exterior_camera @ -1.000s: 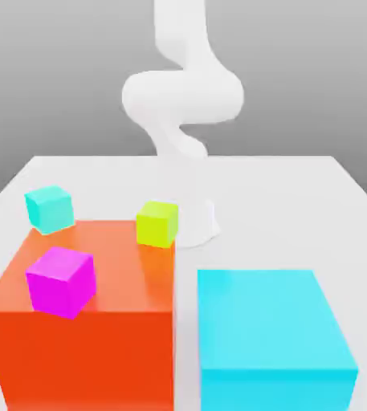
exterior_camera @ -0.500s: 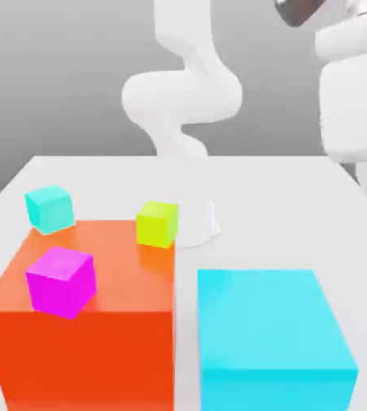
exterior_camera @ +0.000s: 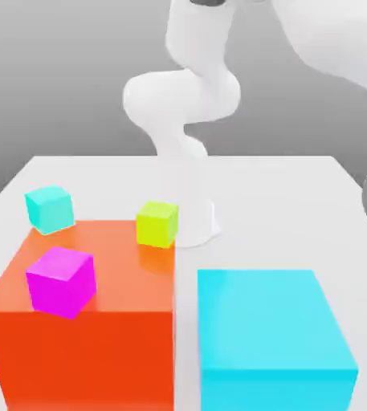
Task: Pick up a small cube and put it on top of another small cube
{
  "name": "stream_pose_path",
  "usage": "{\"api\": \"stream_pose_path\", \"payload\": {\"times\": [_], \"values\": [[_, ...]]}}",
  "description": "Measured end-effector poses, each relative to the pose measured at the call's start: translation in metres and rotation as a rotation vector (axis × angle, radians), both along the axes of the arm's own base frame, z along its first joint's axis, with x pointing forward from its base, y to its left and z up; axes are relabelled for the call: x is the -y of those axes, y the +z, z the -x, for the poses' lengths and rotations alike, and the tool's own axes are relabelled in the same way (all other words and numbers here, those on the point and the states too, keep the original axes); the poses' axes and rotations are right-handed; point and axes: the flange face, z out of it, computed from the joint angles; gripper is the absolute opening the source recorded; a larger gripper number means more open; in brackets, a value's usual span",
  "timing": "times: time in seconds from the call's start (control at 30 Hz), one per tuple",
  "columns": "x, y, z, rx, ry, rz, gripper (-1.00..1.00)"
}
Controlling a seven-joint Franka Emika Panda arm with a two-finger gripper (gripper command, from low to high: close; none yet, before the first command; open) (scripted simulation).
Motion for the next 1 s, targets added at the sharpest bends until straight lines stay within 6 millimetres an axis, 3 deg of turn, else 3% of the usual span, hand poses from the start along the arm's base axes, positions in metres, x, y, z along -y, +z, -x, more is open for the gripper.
{"api": "stream_pose_path", "payload": {"times": [0.03,0.07,0.27,0.33,0.43,0.6,0.73,0.83,0.87,0.97,1.0], "values": [[-0.001,-0.017,0.001,-0.001,0.003,0.001,0.0],[-0.001,-0.029,0.001,-0.002,0.004,0.001,-1.0],[-0.001,-0.035,0.002,-0.005,0.005,0.001,-1.0],[-0.001,-0.018,0.001,-0.004,0.005,0.001,-1.0],[0.007,0.027,-0.002,-0.003,-0.02,0.004,-1.0],[0.124,0.102,-0.046,0.013,-0.405,0.033,-1.0],[0.223,0.158,-0.057,0.018,-0.725,0.041,-1.0],[0.299,0.197,-0.049,0.017,-0.972,0.037,-1.0],[0.335,0.211,-0.044,0.015,-1.077,0.034,-1.0],[0.44,0.257,-0.008,0.007,-1.419,0.017,-1.0],[0.462,0.272,0.007,0.001,-1.514,0.008,-1.0]]}}
